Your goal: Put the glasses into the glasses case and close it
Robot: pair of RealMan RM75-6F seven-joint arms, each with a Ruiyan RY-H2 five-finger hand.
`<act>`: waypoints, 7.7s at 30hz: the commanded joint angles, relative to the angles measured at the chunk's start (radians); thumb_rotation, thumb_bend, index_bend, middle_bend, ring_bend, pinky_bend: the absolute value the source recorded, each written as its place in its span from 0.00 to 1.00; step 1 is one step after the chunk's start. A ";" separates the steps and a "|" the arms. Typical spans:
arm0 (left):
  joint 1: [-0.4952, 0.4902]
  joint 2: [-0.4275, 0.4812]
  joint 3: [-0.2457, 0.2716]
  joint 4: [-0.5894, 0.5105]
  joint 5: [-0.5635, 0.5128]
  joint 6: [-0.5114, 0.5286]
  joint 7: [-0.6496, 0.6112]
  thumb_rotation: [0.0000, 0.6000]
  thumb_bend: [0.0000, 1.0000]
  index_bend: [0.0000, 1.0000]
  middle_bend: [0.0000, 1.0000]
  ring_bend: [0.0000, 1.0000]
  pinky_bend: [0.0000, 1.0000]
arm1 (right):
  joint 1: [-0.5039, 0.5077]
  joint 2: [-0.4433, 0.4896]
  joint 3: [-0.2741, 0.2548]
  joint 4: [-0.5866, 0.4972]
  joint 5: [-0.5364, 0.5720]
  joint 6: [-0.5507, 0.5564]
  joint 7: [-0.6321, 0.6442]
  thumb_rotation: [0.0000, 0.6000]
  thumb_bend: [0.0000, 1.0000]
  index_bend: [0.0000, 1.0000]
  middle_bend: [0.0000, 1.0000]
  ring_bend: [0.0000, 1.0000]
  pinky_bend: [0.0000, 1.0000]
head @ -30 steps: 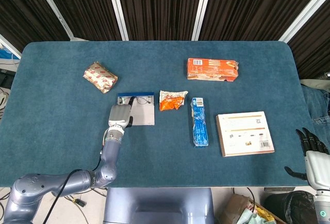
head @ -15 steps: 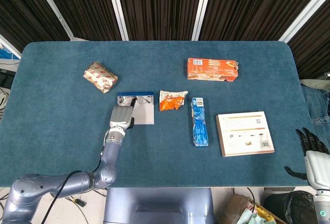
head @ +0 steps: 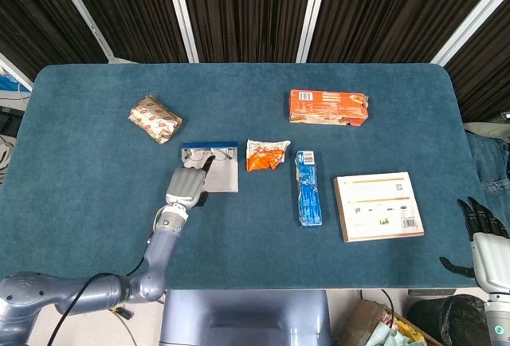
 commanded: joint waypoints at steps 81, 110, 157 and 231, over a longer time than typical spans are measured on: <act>0.027 -0.173 -0.016 0.278 0.177 0.004 0.137 1.00 0.26 0.12 0.21 0.04 0.09 | 0.001 0.006 0.003 -0.014 0.018 -0.014 0.027 1.00 0.20 0.00 0.00 0.08 0.16; 0.004 -0.200 -0.069 0.327 0.206 0.025 0.141 1.00 0.42 0.20 0.20 0.05 0.09 | 0.001 0.009 0.002 -0.020 0.026 -0.022 0.032 1.00 0.20 0.00 0.00 0.08 0.16; -0.016 -0.232 -0.122 0.413 0.201 -0.001 0.083 1.00 0.45 0.51 0.21 0.05 0.10 | 0.002 0.011 0.006 -0.028 0.044 -0.027 0.028 1.00 0.20 0.00 0.00 0.08 0.16; -0.001 0.007 -0.120 0.008 -0.037 0.062 0.221 1.00 0.49 0.57 0.22 0.05 0.10 | 0.005 0.014 0.005 -0.038 0.054 -0.037 0.034 1.00 0.20 0.00 0.00 0.08 0.16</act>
